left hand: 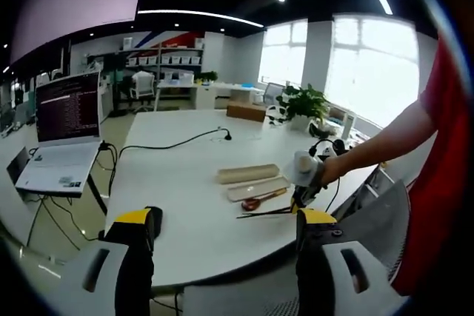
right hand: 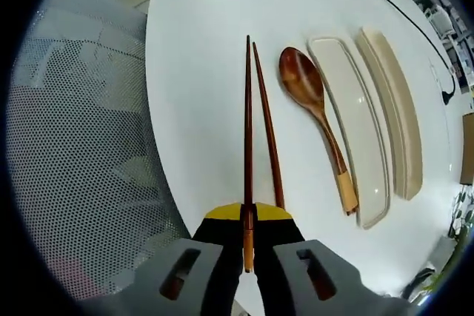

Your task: Arrange the utensils inside the cutlery case until each visible utensil rests in its matching compartment.

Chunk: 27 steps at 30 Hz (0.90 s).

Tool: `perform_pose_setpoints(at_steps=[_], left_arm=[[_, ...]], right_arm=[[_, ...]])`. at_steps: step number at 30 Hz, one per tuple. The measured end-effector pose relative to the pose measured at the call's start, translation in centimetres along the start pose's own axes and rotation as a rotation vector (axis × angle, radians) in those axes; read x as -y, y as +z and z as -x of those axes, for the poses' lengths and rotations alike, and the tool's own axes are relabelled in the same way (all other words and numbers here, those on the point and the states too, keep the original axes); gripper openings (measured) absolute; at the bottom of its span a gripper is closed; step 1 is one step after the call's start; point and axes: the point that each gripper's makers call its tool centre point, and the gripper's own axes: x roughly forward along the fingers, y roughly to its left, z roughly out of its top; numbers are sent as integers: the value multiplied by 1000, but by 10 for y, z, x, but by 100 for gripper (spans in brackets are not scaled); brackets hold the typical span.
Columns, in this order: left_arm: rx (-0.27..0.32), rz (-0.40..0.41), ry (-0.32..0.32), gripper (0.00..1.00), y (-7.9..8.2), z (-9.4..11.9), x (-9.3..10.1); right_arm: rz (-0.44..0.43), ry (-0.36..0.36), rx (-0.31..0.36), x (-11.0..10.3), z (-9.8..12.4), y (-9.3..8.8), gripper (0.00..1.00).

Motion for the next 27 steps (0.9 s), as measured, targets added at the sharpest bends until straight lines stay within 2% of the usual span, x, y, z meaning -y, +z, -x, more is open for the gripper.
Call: perform_pose_setpoints(at_steps=[13,21,27], left_arm=[[0,10,8,81,-5,4,-3],[5,25,17,80,-8,4,-6],[-6,29,20,80,-10,3,-10]], right_arm=[[-24,-12,14,8,22,4,0],[-18,-10,23,5,32,3,0],[-35,-18,64,11,45,9,0]])
